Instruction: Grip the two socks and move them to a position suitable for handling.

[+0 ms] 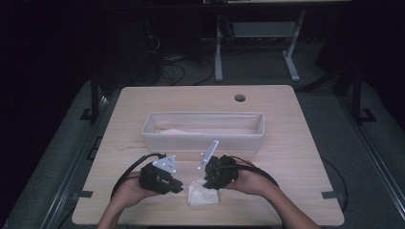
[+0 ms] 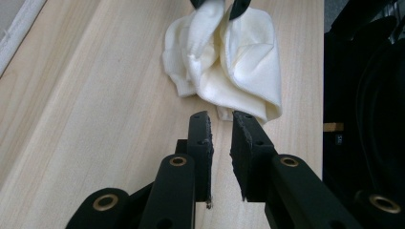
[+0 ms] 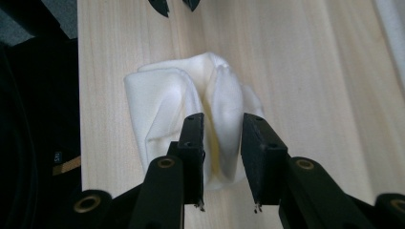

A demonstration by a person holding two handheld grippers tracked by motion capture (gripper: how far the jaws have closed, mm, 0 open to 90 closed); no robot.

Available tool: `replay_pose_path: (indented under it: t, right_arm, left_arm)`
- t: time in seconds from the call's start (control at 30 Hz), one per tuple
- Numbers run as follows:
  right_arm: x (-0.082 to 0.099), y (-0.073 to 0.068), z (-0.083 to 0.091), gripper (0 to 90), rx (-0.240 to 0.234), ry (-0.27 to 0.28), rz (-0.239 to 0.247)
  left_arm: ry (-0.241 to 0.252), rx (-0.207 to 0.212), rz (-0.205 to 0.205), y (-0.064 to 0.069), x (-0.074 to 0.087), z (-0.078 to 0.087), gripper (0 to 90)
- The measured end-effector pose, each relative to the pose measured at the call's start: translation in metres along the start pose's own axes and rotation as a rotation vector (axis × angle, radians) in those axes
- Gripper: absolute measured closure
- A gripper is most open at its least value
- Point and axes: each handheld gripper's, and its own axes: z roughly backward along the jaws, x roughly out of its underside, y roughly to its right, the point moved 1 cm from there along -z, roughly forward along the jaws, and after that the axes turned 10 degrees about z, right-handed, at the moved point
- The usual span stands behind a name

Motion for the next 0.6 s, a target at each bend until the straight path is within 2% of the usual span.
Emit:
replay_pose_path:
  t: [0.13,0.23,0.37,0.53,0.6]
  right_arm:
    - [-0.002,-0.002,0.008,69.9,0.034,0.009,0.029]
    - [-0.004,-0.005,0.011,73.0,0.028,0.018,0.051]
    - [-0.007,-0.007,0.004,74.2,-0.009,-0.013,0.070]
    - [-0.009,-0.004,-0.009,74.1,-0.034,-0.049,0.074]
    - [-0.009,-0.004,-0.013,76.8,-0.037,-0.068,0.075]
  left_arm:
    - [0.001,0.001,0.000,0.000,0.000,0.000,77.3]
    - [0.001,0.001,0.002,0.000,0.000,0.000,77.0]
    - [0.006,-0.001,0.002,0.000,0.001,0.002,77.0]
    - [0.010,0.000,0.004,-0.001,0.002,0.004,76.8]
    - [0.008,-0.002,0.002,-0.001,0.002,0.004,76.8]
